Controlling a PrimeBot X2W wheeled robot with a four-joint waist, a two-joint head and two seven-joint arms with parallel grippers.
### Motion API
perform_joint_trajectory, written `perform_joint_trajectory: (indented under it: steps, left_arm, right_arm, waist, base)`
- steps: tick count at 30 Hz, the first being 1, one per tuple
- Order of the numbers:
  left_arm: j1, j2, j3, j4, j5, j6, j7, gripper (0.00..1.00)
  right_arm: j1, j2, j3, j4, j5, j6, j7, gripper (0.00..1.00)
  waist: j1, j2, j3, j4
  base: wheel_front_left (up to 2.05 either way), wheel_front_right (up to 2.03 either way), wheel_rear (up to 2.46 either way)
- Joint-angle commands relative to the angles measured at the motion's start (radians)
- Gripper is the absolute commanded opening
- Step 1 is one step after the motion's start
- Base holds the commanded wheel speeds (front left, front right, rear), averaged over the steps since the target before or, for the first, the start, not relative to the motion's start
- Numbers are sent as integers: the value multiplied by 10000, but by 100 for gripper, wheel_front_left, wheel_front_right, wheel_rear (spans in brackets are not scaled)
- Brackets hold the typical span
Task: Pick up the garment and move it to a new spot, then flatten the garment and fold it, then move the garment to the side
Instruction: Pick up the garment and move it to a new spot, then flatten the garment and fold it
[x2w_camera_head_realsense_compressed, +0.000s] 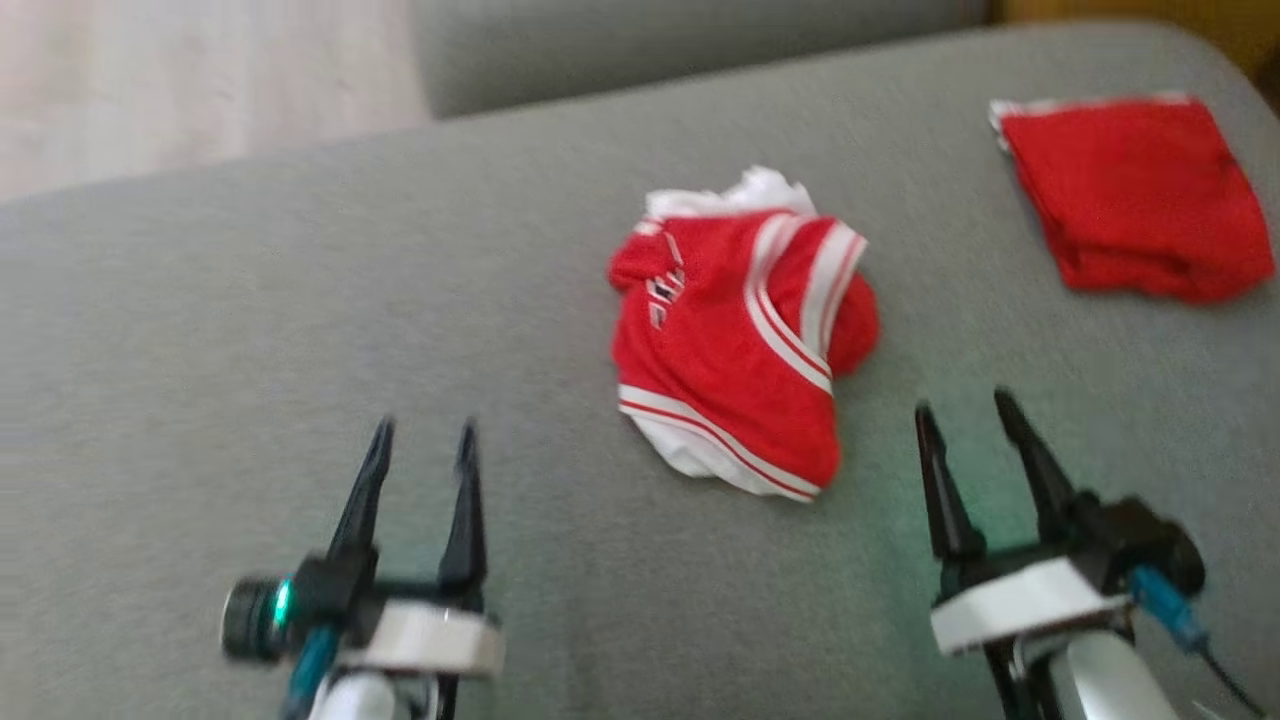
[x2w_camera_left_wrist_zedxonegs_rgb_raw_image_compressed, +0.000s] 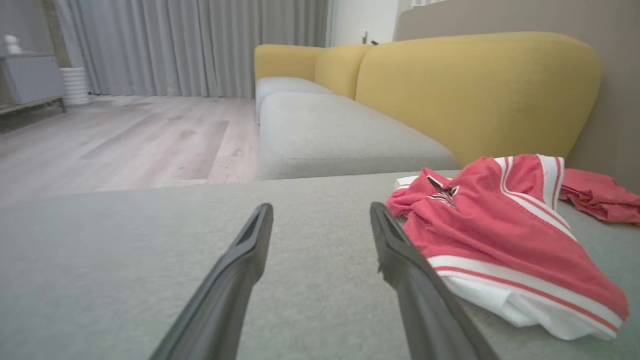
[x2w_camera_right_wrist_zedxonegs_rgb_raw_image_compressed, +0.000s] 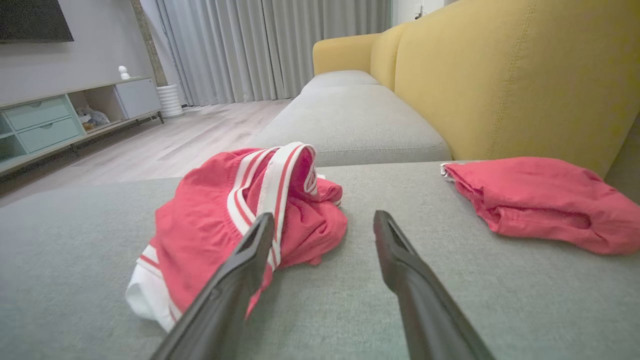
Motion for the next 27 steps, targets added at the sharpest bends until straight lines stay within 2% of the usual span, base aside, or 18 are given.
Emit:
perform_joint_trajectory:
  steps: [1, 4, 11, 27]
  left_arm:
    - [92, -65, 552, -523, 148, -26, -93, 100]
    - [889, -205, 937, -1029, 458, -87, -94, 100]
    - [2206, -369, 1550, -1766, 1062, 79, -94, 100]
    - [2433, -415, 1768, -1881, 1120, 364, -95, 100]
  right_arm:
    - [-5, 2, 150, -217, -22, 67, 2, 100]
    - [306, 2, 29, -90, 24, 67, 2, 100]
    - [733, 2, 20, -44, -139, 67, 2, 100]
    - [794, 3, 106, -33, -121, 67, 2, 100]
  waist:
    - [3, 0, -1004, 905]
    - [3, 0, -1363, 1105]
    - [3, 0, -1730, 1135]
    - [3, 0, -1782, 1080]
  base:
    - [0, 0, 0]
    - [0, 0, 0]
    - [0, 0, 0]
    - [0, 0, 0]
